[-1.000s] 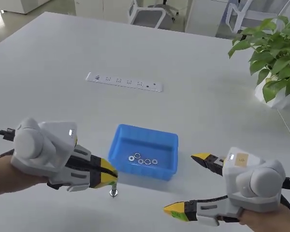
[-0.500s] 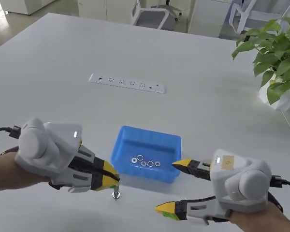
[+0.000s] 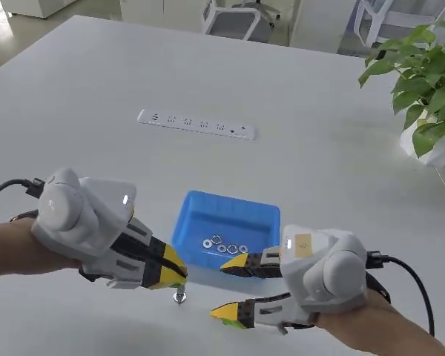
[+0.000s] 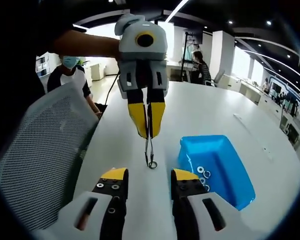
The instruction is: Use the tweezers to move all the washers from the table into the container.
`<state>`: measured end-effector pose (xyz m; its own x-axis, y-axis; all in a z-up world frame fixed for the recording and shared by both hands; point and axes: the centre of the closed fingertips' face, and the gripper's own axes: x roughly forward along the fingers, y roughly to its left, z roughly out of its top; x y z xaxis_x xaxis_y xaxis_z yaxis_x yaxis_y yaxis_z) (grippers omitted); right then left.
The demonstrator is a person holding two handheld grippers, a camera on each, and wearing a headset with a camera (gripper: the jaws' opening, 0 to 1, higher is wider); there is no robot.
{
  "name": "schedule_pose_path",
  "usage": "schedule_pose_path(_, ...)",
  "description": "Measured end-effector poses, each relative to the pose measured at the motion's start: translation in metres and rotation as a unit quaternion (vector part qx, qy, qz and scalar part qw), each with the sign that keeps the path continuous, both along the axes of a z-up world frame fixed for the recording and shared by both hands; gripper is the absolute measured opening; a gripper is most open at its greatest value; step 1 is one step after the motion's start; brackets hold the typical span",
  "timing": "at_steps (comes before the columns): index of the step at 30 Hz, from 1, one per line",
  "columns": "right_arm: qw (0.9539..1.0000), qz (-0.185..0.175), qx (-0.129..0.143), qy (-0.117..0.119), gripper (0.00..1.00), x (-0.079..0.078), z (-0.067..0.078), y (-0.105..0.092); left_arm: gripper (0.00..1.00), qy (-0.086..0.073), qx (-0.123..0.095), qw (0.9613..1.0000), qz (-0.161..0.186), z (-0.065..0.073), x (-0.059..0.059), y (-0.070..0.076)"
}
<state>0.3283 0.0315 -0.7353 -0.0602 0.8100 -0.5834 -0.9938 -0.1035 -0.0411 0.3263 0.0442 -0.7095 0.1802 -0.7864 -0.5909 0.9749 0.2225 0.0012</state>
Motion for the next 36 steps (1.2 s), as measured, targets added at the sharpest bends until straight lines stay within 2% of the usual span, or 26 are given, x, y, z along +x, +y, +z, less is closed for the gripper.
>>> schedule_pose_path(16,0.9993,0.037,-0.005,-0.002,0.21,-0.004,-0.014,0.035,0.06,0.008,0.012,0.9995,-0.028,-0.002,0.0,0.003)
schedule_pose_path(24,0.9992,0.038,-0.006,-0.008,0.13,-0.001,-0.017,0.043,0.06,0.012,0.012,0.9993,-0.033,-0.001,0.002,0.002)
schedule_pose_path(26,0.9994,0.034,-0.001,0.0,0.11,-0.001,-0.015,0.046,0.06,0.012,0.012,0.9994,-0.032,-0.001,0.002,0.002)
schedule_pose_path(30,0.9993,0.036,-0.006,0.0,0.09,-0.002,-0.018,0.047,0.06,0.012,0.011,0.9994,-0.032,-0.001,0.003,0.002)
schedule_pose_path(36,0.9995,0.029,-0.001,0.011,0.09,-0.003,-0.019,0.048,0.06,0.013,0.013,0.9993,-0.032,-0.002,0.002,0.004)
